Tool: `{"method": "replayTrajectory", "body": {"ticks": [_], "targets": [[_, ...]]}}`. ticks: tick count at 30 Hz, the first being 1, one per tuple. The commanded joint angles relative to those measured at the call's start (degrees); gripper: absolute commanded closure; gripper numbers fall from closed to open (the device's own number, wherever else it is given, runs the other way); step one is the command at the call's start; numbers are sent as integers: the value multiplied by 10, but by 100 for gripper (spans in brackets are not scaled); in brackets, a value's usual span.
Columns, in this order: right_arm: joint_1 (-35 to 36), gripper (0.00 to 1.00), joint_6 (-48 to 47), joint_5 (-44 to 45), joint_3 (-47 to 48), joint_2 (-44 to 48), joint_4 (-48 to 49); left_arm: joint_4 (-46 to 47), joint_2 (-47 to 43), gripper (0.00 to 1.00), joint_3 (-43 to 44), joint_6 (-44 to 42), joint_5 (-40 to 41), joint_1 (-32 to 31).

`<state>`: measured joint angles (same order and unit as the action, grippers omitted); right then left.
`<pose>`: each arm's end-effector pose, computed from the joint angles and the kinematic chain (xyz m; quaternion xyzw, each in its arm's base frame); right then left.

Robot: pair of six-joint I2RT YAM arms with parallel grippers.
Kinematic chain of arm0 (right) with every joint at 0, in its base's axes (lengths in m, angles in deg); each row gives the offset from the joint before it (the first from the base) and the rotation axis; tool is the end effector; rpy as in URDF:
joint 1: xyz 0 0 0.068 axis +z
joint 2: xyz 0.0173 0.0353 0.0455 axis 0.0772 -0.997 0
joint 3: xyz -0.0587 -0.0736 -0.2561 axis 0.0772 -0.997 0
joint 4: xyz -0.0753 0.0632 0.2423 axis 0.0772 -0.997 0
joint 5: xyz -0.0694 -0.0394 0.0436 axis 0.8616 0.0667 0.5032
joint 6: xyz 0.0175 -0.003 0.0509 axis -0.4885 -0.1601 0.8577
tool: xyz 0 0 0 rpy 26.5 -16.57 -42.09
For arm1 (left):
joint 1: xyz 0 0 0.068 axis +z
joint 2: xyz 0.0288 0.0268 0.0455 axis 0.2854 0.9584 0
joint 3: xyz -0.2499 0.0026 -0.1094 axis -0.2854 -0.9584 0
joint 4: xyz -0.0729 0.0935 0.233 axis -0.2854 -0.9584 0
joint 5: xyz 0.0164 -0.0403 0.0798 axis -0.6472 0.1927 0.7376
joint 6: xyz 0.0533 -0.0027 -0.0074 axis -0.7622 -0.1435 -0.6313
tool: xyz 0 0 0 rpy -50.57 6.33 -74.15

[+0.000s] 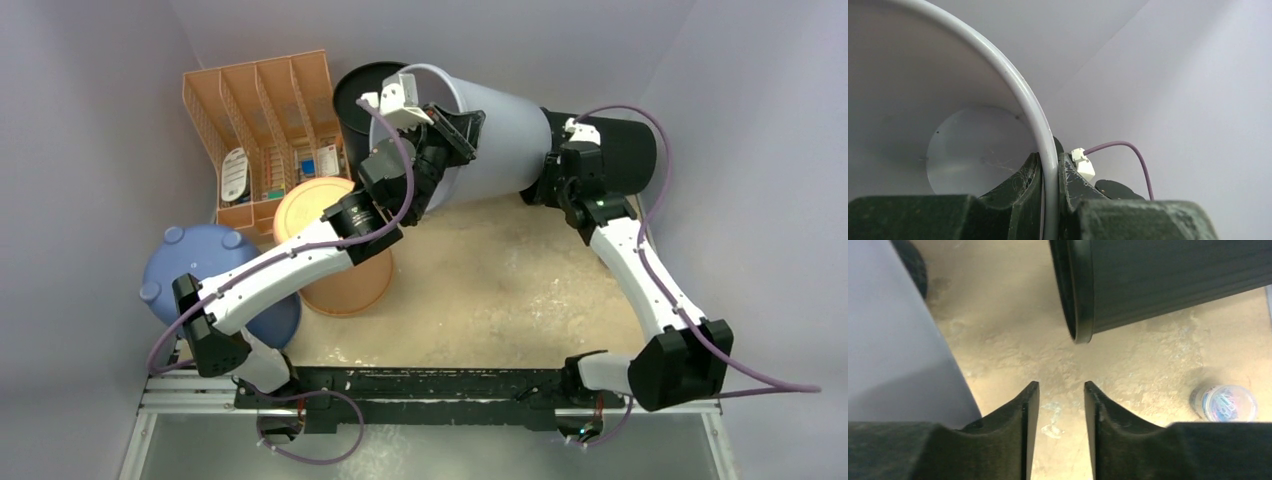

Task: Turn the large container upside down
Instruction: Pick up the container from the container.

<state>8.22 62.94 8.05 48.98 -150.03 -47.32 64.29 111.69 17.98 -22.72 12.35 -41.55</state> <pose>0.2894 0.0554 0.3387 0.1103 0.8460 0.0284 0.5209 0.1996 -0.2844 0.4819 -0.1326 0.6228 -0.4566 0.6214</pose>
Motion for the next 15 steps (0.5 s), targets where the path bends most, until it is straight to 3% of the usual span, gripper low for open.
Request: {"method": "replayTrajectory", "body": {"ticks": [1,7,15], "targets": [[6,55,-8,-60,70,45,-22,41,-39,100,78,-62,-90,-11],[6,41,-25,-112,140,89,-77,-23,-47,100,116,-119,-117,-10],[6,40,-27,-85,244,129,-158,-65,-43,100,115,-162,-165,-10]]}}
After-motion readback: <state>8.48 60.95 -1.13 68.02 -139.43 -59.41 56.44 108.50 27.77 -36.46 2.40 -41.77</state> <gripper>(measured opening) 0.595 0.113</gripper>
